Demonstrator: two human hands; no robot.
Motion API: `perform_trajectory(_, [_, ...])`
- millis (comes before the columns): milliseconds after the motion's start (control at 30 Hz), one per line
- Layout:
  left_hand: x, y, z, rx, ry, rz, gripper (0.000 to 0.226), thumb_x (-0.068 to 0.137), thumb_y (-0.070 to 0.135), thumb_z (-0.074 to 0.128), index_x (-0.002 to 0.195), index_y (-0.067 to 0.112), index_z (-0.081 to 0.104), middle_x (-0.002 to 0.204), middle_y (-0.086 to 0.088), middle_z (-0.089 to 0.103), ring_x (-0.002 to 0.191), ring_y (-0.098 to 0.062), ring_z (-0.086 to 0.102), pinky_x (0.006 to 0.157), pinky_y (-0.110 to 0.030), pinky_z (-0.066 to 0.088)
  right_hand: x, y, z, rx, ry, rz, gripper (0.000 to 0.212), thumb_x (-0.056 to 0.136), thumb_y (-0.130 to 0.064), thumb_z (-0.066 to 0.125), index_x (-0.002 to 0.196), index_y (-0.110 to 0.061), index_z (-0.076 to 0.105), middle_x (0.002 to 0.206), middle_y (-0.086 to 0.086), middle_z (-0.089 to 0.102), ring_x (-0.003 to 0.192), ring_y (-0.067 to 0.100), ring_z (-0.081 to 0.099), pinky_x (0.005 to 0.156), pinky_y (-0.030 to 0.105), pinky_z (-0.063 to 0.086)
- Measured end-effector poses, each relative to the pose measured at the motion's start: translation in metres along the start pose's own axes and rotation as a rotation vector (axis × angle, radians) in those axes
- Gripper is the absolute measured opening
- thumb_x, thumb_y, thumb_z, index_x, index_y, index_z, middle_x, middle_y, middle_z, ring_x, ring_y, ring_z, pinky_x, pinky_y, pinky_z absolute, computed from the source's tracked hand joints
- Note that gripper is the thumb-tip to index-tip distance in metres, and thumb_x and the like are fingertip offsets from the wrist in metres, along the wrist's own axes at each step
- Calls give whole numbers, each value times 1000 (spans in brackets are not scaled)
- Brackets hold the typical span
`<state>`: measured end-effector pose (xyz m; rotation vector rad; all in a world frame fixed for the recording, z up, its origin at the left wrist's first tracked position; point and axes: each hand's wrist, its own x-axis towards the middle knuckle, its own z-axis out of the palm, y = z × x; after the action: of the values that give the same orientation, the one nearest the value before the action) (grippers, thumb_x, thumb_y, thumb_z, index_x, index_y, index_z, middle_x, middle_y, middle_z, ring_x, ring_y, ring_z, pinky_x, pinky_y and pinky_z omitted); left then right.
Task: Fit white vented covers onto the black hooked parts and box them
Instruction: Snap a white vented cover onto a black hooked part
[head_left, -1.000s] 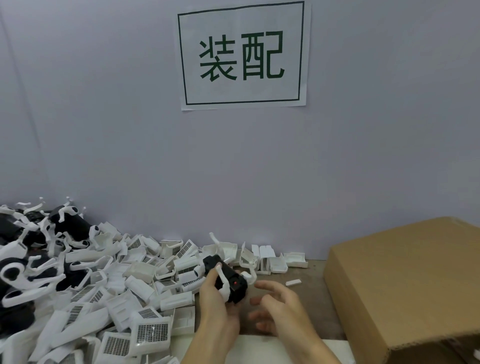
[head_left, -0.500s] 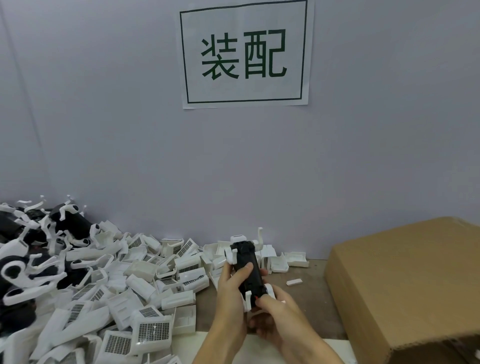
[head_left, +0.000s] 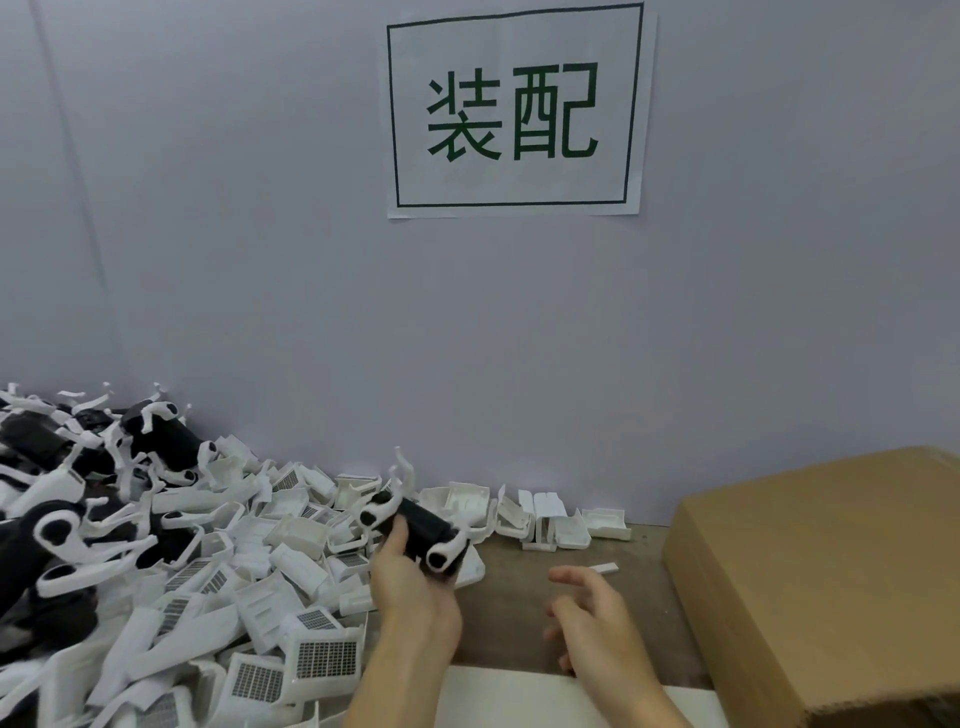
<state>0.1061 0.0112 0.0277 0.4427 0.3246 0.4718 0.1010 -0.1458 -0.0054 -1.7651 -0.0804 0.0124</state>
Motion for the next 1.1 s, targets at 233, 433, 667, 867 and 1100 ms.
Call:
perform_trajectory(233, [-7,6,9,-7,-132,-99,20,81,32,72,64,21,75,71,0,70,60,-16,67,55,-32,54,6,-2,14,-475,-49,-201,16,92,-19,55,106,-27,60,99,-5,61,83,5,57,70,13,45])
perform_trajectory(433, [-12,9,19,48,-213,-78,38,69,41,76,93,13,68,76,-7,73,63,-20,70,52,-28,56,35,-28,59,-919,-99,-261,17,80,-29,49,94,-27,59,111,2,54,110,25,48,93,38,43])
perform_trajectory(667, [-4,7,13,118,-196,-10,49,73,44,74,105,8,68,81,-8,74,71,-22,71,59,-32,57,56,-15,84,-1041,-79,-362,40,91,-39,56,131,-35,50,140,-2,49,133,23,41,112,46,37])
perform_trajectory(867, [-5,4,11,161,-266,-112,27,97,25,54,103,2,67,84,-13,72,75,-28,69,68,-36,54,47,-20,41,-561,6,-284,18,90,-16,64,81,-31,57,81,-10,64,72,4,59,53,13,42])
perform_trajectory(1100, [-13,-20,10,604,-336,5,22,89,5,70,108,10,63,89,-14,74,82,-30,72,74,-44,61,13,-27,-30,-228,412,-256,38,84,-9,71,105,-24,44,93,-5,59,78,8,58,56,24,43])
